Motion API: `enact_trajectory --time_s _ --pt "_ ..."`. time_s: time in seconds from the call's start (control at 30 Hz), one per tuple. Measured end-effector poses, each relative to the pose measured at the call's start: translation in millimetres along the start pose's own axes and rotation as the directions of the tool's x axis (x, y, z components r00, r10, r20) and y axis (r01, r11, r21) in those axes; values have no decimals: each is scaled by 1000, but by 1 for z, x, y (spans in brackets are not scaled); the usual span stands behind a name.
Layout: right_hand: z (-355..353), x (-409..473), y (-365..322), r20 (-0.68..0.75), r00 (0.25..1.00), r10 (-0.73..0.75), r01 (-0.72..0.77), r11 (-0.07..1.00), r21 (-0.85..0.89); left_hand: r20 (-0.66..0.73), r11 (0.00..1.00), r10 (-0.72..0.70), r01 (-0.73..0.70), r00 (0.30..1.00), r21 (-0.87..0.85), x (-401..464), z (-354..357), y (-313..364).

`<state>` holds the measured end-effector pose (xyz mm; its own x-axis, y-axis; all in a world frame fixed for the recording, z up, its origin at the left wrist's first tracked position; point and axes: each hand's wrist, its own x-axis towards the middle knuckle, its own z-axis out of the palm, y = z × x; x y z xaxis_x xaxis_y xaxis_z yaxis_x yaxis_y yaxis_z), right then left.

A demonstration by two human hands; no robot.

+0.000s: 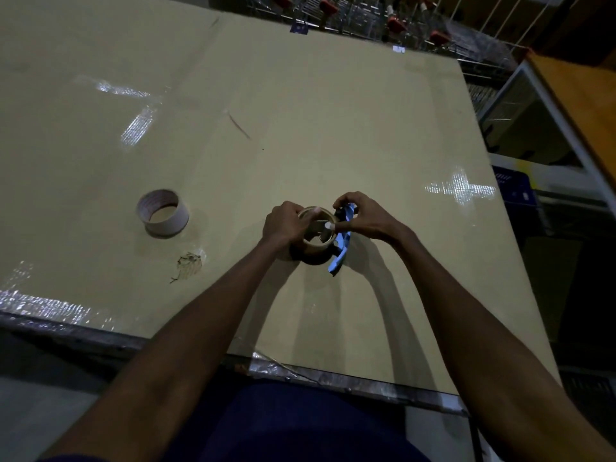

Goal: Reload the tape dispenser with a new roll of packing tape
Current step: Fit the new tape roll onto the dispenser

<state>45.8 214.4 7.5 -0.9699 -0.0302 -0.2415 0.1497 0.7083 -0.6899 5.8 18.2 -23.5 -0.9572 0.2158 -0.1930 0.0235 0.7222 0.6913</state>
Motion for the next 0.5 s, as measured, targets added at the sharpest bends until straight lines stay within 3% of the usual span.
enact_trajectory --time_s 0.13,0.27,0.5 --pt "3 2 1 8 1000 -9 9 999 -31 -51 992 1 6 999 125 -6 6 0" --pt "3 2 2 -14 1000 -17 15 995 -98 -90 991 45 -34 995 126 -7 12 0" --pt "6 5 5 -54 998 -10 -4 968 -252 -6 926 13 -9 1000 378 12 12 -8"
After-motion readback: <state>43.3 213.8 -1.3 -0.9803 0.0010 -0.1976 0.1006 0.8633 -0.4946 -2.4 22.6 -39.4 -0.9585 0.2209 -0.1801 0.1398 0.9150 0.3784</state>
